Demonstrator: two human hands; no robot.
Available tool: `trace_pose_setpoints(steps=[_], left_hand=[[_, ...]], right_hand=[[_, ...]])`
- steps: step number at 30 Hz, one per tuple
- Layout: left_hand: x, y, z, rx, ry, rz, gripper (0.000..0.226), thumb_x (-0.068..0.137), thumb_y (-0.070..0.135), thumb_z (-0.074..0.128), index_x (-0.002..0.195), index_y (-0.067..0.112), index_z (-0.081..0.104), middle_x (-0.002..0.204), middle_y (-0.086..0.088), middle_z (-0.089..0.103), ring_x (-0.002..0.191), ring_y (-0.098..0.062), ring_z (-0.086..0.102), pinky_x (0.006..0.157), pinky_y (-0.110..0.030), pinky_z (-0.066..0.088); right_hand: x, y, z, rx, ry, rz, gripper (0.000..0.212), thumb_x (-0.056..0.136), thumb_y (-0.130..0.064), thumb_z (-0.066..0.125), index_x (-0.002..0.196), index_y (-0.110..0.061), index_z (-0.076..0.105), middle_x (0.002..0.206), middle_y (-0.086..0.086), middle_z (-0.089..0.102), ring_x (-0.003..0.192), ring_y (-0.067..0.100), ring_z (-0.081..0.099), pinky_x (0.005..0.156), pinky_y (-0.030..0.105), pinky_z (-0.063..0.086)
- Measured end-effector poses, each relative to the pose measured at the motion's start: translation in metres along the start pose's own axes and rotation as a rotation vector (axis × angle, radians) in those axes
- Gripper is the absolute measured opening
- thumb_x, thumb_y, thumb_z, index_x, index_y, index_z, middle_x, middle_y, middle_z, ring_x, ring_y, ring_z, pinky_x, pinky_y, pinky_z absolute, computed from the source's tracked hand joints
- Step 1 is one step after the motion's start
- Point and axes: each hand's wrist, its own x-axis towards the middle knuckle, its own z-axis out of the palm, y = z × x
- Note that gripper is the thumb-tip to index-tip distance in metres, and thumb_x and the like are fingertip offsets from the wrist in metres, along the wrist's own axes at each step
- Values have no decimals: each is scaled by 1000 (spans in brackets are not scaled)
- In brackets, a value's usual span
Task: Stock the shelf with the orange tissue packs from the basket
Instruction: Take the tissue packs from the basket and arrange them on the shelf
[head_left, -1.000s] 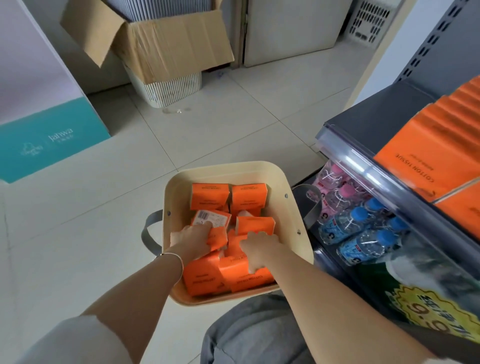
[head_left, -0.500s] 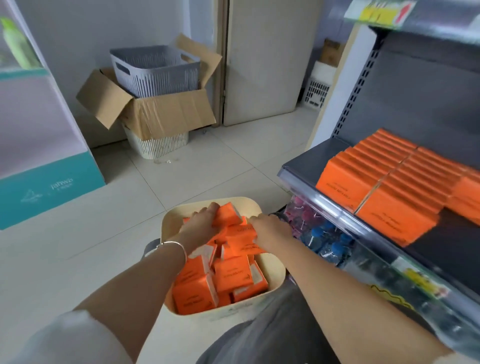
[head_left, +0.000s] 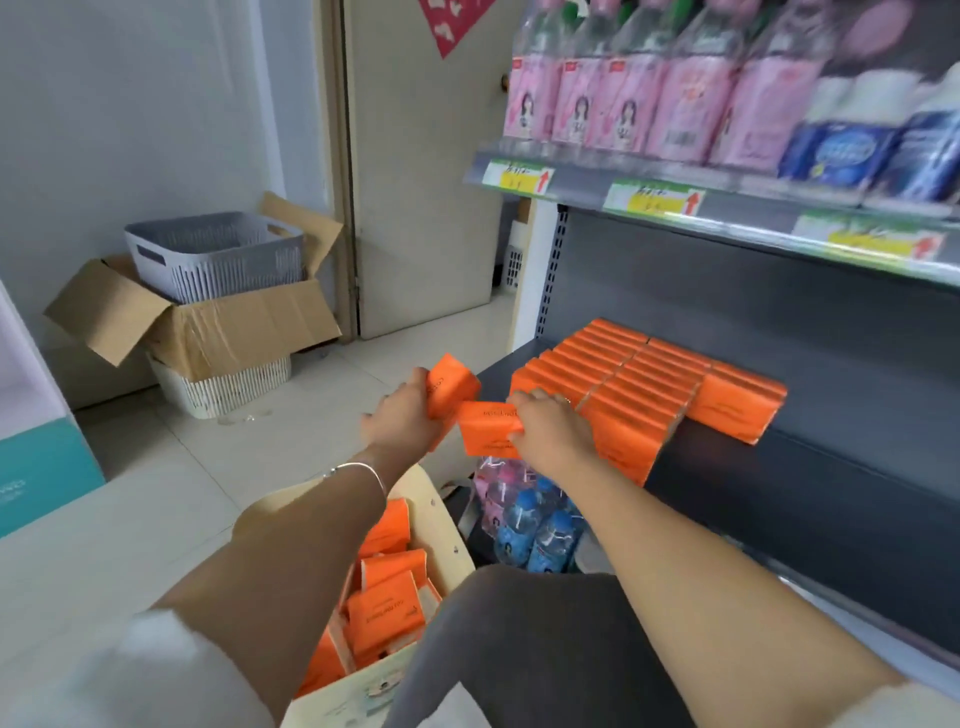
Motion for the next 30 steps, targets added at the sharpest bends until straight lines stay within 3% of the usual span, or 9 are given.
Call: trace_pose_setpoints(steps=[7,10,19,23,27,30], left_hand=[[23,65,12,-60,63,271,44,82,26,66,122,17,48,113,-14,54,108,-38,51,89,-49,44],[34,102,27,-27,79,381,47,81,17,67,124,20,50,111,-13,51,105,-38,48,89,-51,45],[49,199,90,204,66,654,51,83,18,62,130,21,43,122,-4,50,111,-33,46,84,-45,45],[65,221,107,197,53,727,51,81,17,63,128,20,45,121,-5,54,110,-33,47,86,-44,44],[83,233,116,213,31,756,53,81,18,63,130,20,43,124,-5,53,113,-32,46,87,-42,42],[94,242,124,242,16,772,55,82,20,62,133,23,41,126,-3,51,116,-30,45,88,-41,42]], right_hand=[[-16,80,-43,45,322,265,45,91,-31,57,134,-25,43,133,1,48,126,27,41,102,43,36],[-29,127,-51,44,426,411,45,90,-30,59,133,-24,45,131,2,47,124,28,42,100,45,38],[-48,235,-16,193,327,783,46,90,-20,60,134,-22,45,131,9,41,121,32,43,87,42,49],[-31,260,-9,207,331,800,46,90,-18,59,134,-21,45,130,9,42,123,31,42,87,43,50],[-28,284,9,210,437,743,42,90,-16,59,131,-15,48,127,12,44,120,32,43,87,44,48],[-26,299,21,133,392,790,44,91,-18,58,133,-17,48,127,12,43,119,33,42,87,43,47]])
